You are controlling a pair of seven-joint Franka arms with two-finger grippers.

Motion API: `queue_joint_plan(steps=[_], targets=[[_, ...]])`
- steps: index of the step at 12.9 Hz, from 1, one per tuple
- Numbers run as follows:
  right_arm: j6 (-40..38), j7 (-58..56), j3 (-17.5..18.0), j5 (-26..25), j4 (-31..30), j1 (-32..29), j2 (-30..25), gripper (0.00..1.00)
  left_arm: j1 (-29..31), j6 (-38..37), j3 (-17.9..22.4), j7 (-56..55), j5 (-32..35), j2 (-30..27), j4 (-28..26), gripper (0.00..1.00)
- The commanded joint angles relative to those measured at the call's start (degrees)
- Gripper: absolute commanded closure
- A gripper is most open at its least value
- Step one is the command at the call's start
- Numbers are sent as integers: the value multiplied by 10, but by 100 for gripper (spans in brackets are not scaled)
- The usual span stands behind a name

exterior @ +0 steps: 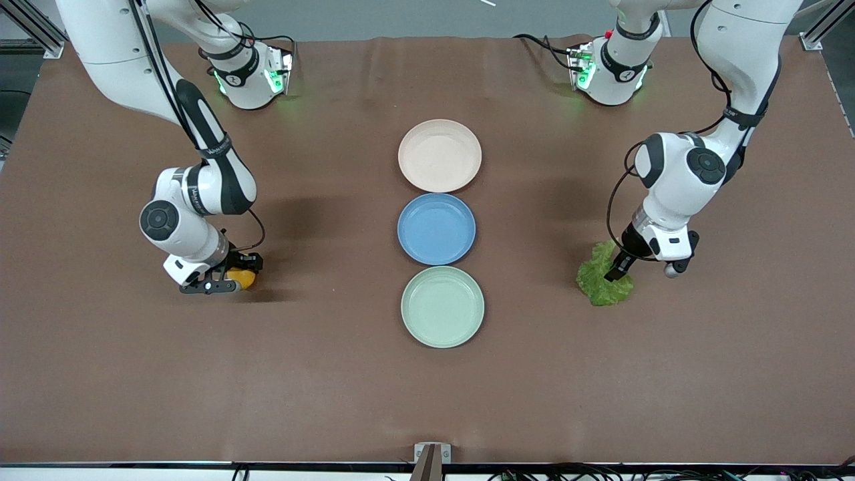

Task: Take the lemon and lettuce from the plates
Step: 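Carry the lettuce and lemon away from the plates and lower them, then open both grippers, releasing the items, and draw both arms back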

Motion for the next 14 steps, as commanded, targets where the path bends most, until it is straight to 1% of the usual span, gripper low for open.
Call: queue_joint_plan(steps=[1,2,3,4,5,6,7,8,9,11,14], targets=[[4,-5,10,-4,7,-12,7,55,6,2,-4,97,0,-12,2,18],[4,-7,10,-4,8,-12,7,5,7,1,-4,138,1,-15,4,13],[4,-8,10,-4,9,-13,7,0,7,-2,-3,176,1,-21,6,10],[2,-8,10,-4,12,-16,7,0,7,-10,-2,198,1,-26,7,9],[-1,-8,10,-4,16,-16,6,0,6,-17,-2,211,1,-32,8,3],[-11,-10,10,-4,26,-16,1,0,7,-29,-1,240,5,-39,8,2],[-40,-10,9,-4,43,-16,-4,0,7,-56,-1,279,12,-45,9,2],[-93,-10,8,-6,71,-17,-14,0,12,-101,0,314,14,-52,22,2],[-153,-10,7,-8,105,-17,-19,0,28,-167,-1,355,15,-60,46,2],[-290,-10,5,-8,184,-27,-29,0,33,-293,0,429,15,-67,100,2],[-437,-8,5,-9,296,-49,-36,0,68,-491,-2,484,15,-104,190,2]])
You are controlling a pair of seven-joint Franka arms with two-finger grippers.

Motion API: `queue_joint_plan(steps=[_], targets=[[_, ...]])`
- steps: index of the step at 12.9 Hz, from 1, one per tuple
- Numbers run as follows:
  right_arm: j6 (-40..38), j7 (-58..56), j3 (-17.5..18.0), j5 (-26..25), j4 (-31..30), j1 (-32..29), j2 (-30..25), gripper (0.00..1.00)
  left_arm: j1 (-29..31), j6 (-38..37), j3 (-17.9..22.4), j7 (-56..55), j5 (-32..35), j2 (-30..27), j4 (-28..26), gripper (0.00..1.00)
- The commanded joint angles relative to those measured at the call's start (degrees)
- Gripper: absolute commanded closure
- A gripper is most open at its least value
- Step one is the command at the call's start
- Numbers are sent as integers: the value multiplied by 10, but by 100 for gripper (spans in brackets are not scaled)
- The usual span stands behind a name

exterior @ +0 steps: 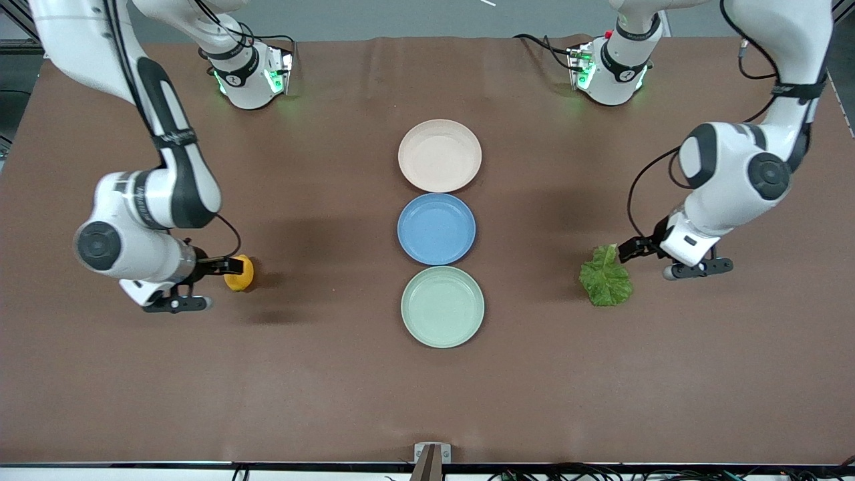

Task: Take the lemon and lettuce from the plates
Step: 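Open both grippers, releasing the items, and draw both arms back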

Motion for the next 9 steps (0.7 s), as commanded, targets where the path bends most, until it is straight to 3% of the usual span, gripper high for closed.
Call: queue_joint_plan(steps=[1,5,9], targets=[[-111,-5,9,-9,94,-33,-3,0,26,-164,-4,36,12,-40,82,1],[-207,-2,10,-22,193,-50,-1,0,34,-365,-4,36,11,-81,232,1],[-226,-4,10,-21,234,-57,0,0,35,-426,-3,33,12,-96,323,1]])
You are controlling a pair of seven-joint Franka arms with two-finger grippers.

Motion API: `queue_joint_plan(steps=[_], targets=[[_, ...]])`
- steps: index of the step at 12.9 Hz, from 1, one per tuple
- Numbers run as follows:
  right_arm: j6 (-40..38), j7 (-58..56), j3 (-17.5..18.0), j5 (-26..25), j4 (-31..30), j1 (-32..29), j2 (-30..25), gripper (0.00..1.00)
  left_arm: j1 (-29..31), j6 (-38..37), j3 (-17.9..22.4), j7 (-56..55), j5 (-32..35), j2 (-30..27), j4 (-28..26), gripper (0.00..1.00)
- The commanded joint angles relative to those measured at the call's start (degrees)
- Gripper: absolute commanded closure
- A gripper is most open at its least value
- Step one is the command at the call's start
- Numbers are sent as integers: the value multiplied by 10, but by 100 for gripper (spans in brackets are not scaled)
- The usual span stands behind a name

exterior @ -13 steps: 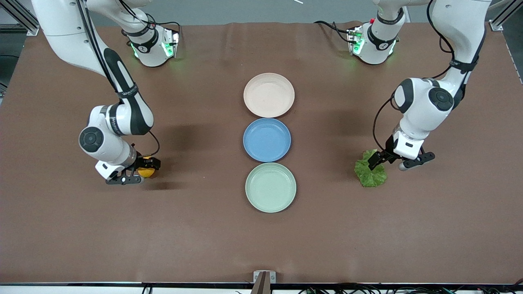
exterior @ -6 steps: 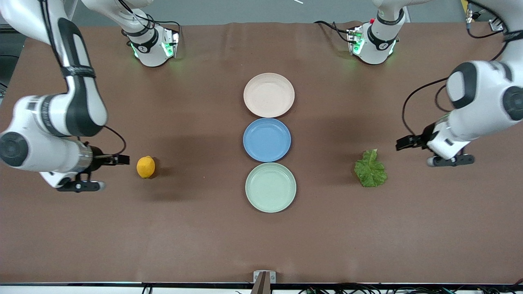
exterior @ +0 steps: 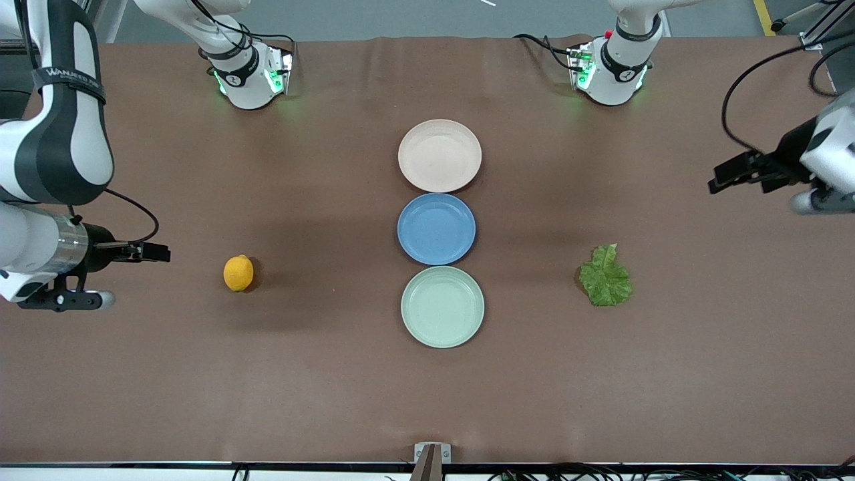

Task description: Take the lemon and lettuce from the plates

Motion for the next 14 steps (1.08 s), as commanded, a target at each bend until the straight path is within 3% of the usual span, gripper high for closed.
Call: queue_joint_plan(steps=[1,6,9,14], targets=[[-11,0,10,-9,26,-13,7,0,4,-23,-3,4,12,8,48,1],[-34,-3,10,-2,15,-18,-27,0,4,-33,-5,30,51,8,55,1],[-15,-5,9,-2,-66,-25,-96,0,4,-33,-4,29,50,8,56,0],[66,-6,9,-8,-260,-27,-247,0,3,-33,-6,27,54,8,56,0]])
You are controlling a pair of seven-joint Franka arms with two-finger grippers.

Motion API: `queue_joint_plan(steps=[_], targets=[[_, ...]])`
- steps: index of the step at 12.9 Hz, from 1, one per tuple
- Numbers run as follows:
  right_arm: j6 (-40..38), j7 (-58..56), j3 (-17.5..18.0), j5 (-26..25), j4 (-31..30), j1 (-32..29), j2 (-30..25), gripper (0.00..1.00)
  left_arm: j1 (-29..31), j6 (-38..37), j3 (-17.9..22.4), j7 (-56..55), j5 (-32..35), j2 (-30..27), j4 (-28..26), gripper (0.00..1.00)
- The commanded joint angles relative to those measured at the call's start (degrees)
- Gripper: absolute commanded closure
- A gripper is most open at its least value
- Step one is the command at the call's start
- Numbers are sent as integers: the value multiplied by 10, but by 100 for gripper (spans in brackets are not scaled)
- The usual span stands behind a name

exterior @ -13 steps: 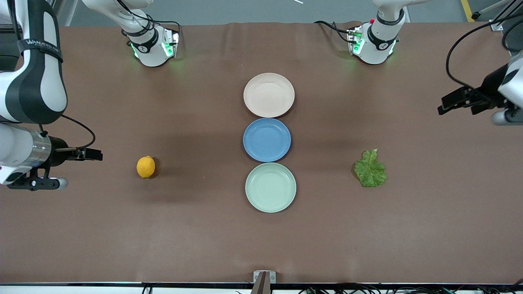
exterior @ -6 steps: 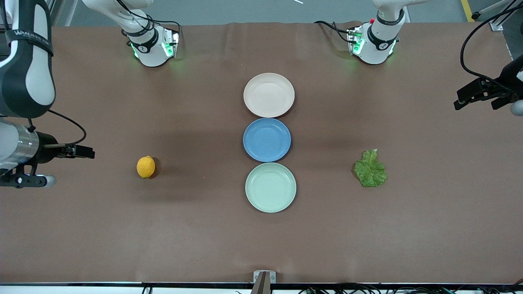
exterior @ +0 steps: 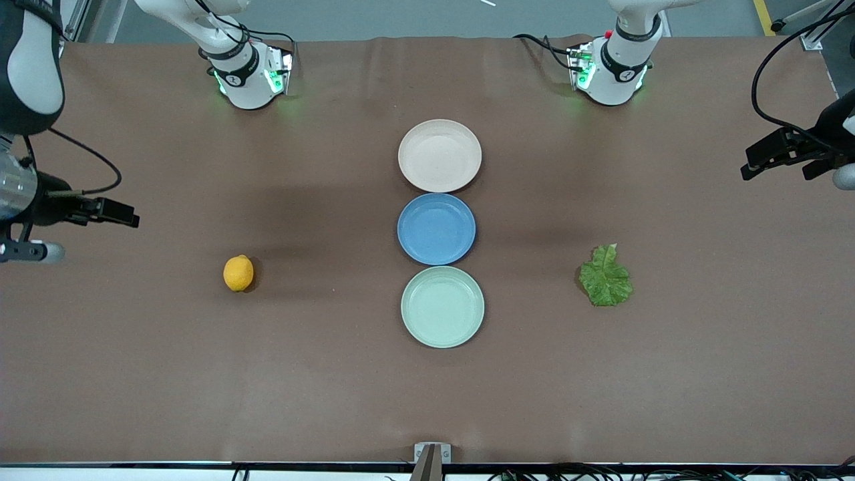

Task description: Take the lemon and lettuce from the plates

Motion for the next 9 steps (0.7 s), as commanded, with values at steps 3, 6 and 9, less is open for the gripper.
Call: queue_joint_plan(steps=[3,6,9], targets=[[46,-6,14,-8,-141,-21,-120,0,2,-15,-2,9,14,9,18,0],[46,-6,32,-8,-143,-37,-128,0,2,-15,-2,9,15,9,18,0],[44,-6,43,-8,-143,-46,-135,0,1,-15,-1,9,15,11,18,0]])
